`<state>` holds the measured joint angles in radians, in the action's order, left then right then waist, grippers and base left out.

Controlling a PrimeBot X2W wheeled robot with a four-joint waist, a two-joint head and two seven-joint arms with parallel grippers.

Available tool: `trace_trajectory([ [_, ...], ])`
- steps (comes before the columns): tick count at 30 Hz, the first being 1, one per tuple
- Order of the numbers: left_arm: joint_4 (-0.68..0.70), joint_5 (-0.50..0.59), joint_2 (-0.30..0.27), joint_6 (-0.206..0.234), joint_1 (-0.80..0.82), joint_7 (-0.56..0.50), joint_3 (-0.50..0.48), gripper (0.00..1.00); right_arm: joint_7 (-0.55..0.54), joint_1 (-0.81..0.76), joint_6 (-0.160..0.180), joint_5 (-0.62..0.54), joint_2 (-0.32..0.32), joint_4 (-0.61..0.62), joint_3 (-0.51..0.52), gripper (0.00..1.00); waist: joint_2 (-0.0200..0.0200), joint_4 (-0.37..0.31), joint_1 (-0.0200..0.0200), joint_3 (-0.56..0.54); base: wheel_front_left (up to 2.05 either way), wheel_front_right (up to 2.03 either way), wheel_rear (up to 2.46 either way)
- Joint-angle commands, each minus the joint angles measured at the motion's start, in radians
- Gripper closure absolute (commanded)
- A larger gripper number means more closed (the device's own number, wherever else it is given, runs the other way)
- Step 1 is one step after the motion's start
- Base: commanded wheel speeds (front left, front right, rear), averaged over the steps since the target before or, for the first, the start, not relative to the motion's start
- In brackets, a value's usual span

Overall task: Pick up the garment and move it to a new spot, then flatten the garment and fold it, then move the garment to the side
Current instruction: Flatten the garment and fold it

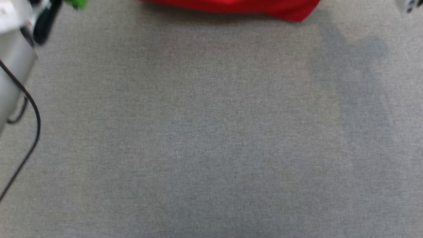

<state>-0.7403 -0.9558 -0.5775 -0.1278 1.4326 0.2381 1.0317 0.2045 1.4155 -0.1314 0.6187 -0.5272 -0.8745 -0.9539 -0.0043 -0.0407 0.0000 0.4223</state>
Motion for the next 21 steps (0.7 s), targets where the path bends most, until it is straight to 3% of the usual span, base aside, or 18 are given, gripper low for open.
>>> trace_trajectory([
  [1, 0.016, -0.018, -0.011, -0.001, -0.072, 0.011, 0.0, 1.0, 0.011, -0.058, 0.001, 0.024, -0.013, 0.021, -0.019, 1.0, 0.0043, 0.006, 0.0, -0.056, 0.0, 0.0, 0.0],
  [8, 0.133, -0.071, -0.053, 0.055, -0.366, 0.022, -0.025, 1.0, 0.033, -0.27, 0.001, 0.087, -0.069, 0.12, -0.064, 1.0, 0.0043, 0.011, 0.0, -0.146, 0.0, 0.0, 0.0],
  [13, 0.263, -0.088, -0.083, 0.119, -0.604, 0.023, -0.075, 1.0, 0.043, -0.459, 0.001, 0.105, -0.112, 0.191, -0.067, 1.0, 0.0043, 0.016, 0.0, -0.207, 0.0, 0.0, 0.0],
  [15, 0.336, -0.102, -0.107, 0.152, -0.779, 0.023, -0.132, 1.0, 0.048, -0.613, 0.001, 0.131, -0.15, 0.233, -0.019, 1.0, 0.0043, 0.024, 0.0, -0.244, 0.0, 0.0, 0.0],
  [21, 0.379, -0.101, -0.103, 0.194, -0.986, 0.024, -0.181, 1.0, 0.051, -0.83, 0.001, 0.145, -0.201, 0.276, 0.076, 1.0, 0.0043, 0.031, 0.0, -0.297, 0.0, 0.0, 0.0],
])
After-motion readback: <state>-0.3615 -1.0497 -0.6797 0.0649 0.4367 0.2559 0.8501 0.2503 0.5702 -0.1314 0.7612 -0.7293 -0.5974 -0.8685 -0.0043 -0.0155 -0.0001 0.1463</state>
